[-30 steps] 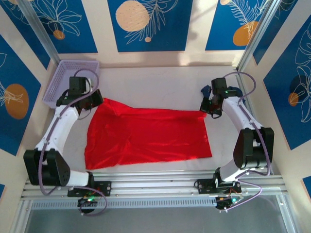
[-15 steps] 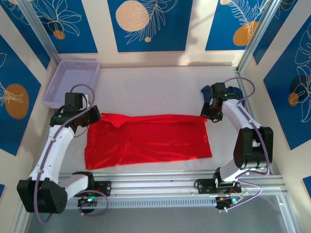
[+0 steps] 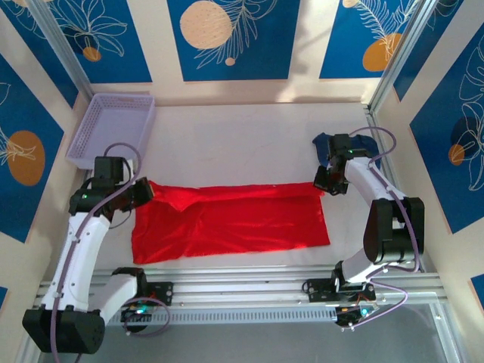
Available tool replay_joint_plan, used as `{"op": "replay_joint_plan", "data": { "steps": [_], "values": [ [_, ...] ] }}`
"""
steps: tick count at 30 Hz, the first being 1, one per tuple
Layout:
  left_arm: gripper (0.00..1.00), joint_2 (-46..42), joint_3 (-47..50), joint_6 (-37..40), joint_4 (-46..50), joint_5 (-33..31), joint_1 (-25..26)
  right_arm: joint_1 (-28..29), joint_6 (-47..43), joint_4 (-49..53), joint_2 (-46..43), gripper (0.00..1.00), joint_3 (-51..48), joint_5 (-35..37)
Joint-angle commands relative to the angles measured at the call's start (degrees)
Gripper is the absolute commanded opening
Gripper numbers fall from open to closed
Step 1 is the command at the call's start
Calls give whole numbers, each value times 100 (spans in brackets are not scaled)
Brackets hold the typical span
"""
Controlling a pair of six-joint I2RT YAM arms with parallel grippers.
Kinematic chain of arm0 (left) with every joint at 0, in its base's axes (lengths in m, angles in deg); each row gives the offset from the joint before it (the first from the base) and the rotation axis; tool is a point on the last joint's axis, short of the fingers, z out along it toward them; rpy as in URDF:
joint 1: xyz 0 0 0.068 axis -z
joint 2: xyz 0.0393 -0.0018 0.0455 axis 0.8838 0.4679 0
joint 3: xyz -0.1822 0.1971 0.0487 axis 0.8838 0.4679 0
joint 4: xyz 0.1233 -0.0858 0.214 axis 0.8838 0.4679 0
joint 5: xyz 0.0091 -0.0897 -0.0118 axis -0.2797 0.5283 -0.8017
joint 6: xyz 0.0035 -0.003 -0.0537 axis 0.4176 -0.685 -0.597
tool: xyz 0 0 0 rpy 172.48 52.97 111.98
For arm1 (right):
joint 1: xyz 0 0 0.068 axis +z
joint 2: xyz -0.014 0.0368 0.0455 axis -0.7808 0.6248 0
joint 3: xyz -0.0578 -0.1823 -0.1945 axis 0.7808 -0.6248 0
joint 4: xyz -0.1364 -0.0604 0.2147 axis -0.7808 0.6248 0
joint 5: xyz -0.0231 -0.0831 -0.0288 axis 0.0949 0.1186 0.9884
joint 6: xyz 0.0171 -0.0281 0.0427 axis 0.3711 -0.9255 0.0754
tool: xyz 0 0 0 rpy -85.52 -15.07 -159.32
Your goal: Fold the inside-out t-shirt
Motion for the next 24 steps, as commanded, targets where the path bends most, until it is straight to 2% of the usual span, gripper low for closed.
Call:
{"op": "replay_joint_plan", "data": {
  "steps": [1,11,17,21,24],
  "values": [
    [0,-97,207,135,316,42,-89,-39,165,185,-106,3,-141,100],
    [0,-353,315,125,624,179,-90,-24,349,252,-266,4,-414,-81],
    [0,-630,734,-10,714,252,-90,-11,576,149,-473,5,-798,-96],
    [0,-680,743,-107,822,246,-90,2,712,98,-604,15,-972,9],
    [0,-654,787,-151,896,272,-73,75,875,-51,-1073,31,-1097,169]
  ]
}}
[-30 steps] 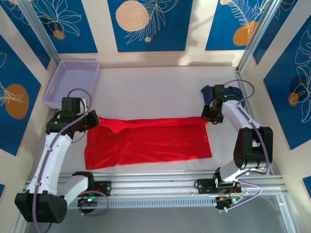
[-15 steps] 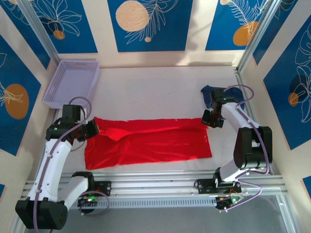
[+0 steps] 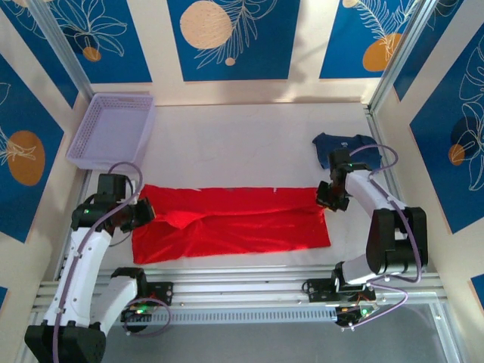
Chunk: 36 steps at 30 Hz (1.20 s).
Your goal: Fold the inside-out t-shirt
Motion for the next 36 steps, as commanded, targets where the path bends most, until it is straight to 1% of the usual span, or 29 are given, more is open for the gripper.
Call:
{"op": "replay_joint_plan", "data": {
  "steps": [1,3,6,8,11,15,18,20,22,23,24,26,27,32,33,36],
  "values": [
    [0,-27,55,-100,261,130,-51,126,254,-185,-674,34,-158,175],
    [0,52,55,-106,280,115,-55,322,309,-385,-1056,40,-216,251],
    [0,221,48,-80,289,159,-55,745,296,-715,-1430,43,-303,309],
    [0,266,48,-69,285,168,-54,1060,264,-957,-1502,43,-334,239],
    [0,259,48,-79,278,155,-55,1679,45,-1413,-1373,44,-300,-125],
    [0,255,30,-80,290,150,-55,2770,-113,-2119,-971,45,-139,-711],
    [0,269,39,-75,273,171,-53,3747,-236,-3032,-602,46,-109,-1247],
    [0,276,39,-71,267,187,-55,4400,-281,-3589,-255,48,-3,-1344],
    [0,258,42,-57,255,209,-55,5016,-354,-4097,151,50,150,-1104],
    [0,248,42,-61,261,217,-56,5310,-464,-4278,384,56,278,-878],
    [0,246,47,-53,249,231,-54,5602,-660,-4439,601,58,410,-538],
    [0,226,57,-53,221,256,-55,5978,-1096,-4720,995,64,652,38],
    [0,228,57,-45,215,265,-55,6135,-1308,-4846,1198,68,800,332],
    [0,217,74,-26,163,340,-55,6670,-2302,-5363,1974,83,1326,1249],
    [0,217,74,-19,157,352,-57,6770,-2518,-5431,2145,85,1459,1520],
    [0,218,83,-16,142,363,-60,6994,-3023,-5816,2522,88,1626,1967]
  ]
}}
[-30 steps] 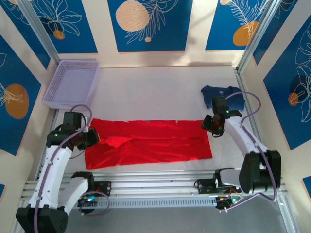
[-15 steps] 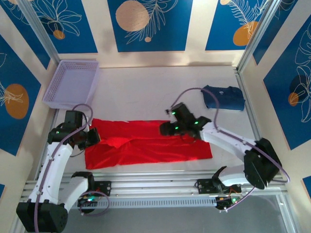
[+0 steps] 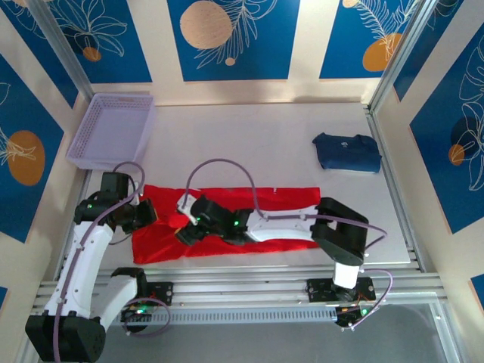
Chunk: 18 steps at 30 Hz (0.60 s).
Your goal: Fold the inside-out t-shirt
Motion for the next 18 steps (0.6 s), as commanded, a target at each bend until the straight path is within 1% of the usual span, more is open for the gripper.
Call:
{"op": "replay_joint_plan", "data": {
  "steps": [1,5,10,14,18],
  "values": [
    [0,-68,61,-1,46,168,-55,210,-900,-734,338,89,213,908],
    [0,-55,61,9,48,186,-63,319,-1182,-1273,664,91,270,1085],
    [0,-54,69,5,54,154,-56,344,-1369,-1653,1030,91,442,1357],
    [0,-49,62,-9,55,145,-54,353,-1521,-1964,1373,91,605,1987],
    [0,-45,61,-14,67,107,-59,357,-1588,-2252,1471,89,538,2502]
  ]
}}
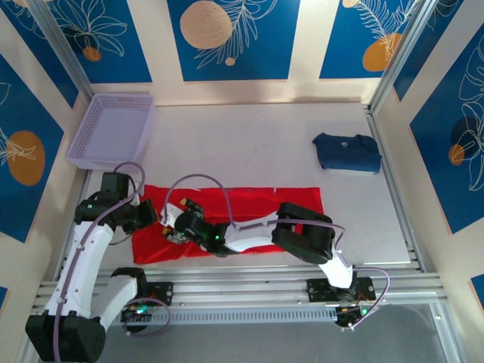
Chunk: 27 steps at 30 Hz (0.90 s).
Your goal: Fold the inside-out t-shirt
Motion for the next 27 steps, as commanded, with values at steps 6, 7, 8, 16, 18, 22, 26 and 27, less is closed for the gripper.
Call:
{"op": "replay_joint_plan", "data": {
  "steps": [6,7,8,16,18,22,26,27],
  "values": [
    [0,-35,37,-36,80,-7,-64,36,-44,-474,-197,77,-276,1029],
    [0,-34,37,-34,79,-8,-57,45,20,-378,-275,75,-337,1051],
    [0,-31,37,-27,74,-6,-64,53,72,-295,-362,73,-403,1049],
    [0,5,37,-36,96,-40,-57,159,418,403,-937,63,-752,1046],
    [0,33,37,-34,106,-41,-62,168,456,542,-1034,60,-781,963],
    [0,89,24,-35,122,-55,-64,185,568,925,-1180,54,-840,648],
    [0,153,22,-31,145,-64,-63,194,651,1314,-1286,48,-870,339],
    [0,161,20,-36,158,-66,-58,194,685,1408,-1300,47,-869,284]
  ]
}}
